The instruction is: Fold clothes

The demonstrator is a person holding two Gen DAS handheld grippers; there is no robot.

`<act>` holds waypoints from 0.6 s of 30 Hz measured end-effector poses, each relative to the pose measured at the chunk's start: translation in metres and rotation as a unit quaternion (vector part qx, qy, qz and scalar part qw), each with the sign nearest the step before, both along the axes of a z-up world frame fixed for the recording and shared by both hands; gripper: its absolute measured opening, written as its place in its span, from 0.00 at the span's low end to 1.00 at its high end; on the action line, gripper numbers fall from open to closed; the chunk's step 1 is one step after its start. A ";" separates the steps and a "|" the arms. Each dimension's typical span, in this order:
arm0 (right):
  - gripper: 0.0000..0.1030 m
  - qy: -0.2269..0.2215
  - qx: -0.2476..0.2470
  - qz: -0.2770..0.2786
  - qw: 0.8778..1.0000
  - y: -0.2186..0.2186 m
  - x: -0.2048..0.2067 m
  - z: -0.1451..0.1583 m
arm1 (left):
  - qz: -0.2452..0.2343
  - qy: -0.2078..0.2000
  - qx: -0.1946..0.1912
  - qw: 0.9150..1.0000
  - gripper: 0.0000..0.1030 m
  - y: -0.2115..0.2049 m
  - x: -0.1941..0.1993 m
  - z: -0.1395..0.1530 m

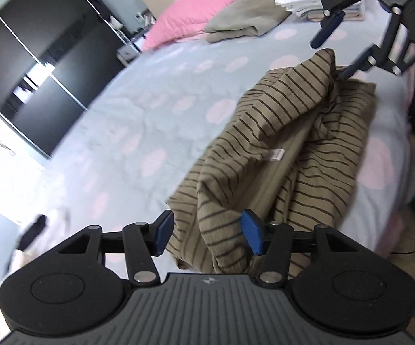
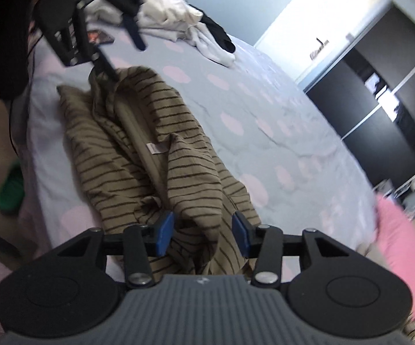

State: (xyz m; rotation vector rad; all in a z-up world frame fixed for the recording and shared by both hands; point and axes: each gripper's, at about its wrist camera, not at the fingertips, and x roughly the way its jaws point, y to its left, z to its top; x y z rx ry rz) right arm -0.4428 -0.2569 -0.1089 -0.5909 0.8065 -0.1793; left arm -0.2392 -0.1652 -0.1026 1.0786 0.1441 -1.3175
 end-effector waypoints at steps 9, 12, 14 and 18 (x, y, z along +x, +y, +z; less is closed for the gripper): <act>0.45 -0.007 -0.056 0.050 0.997 0.031 0.014 -0.016 | -0.041 -0.124 0.005 0.991 0.47 -0.028 -0.026 -0.026; 0.45 0.011 -0.070 0.032 0.997 0.031 0.029 -0.029 | -0.065 -0.189 0.020 0.980 0.43 -0.039 -0.033 -0.049; 0.43 0.026 -0.095 0.014 0.995 0.026 0.038 -0.042 | -0.067 -0.208 0.033 0.975 0.32 -0.045 -0.031 -0.060; 0.32 0.045 -0.119 -0.014 0.992 0.013 0.041 -0.053 | -0.065 -0.197 0.050 0.977 0.09 -0.045 -0.023 -0.062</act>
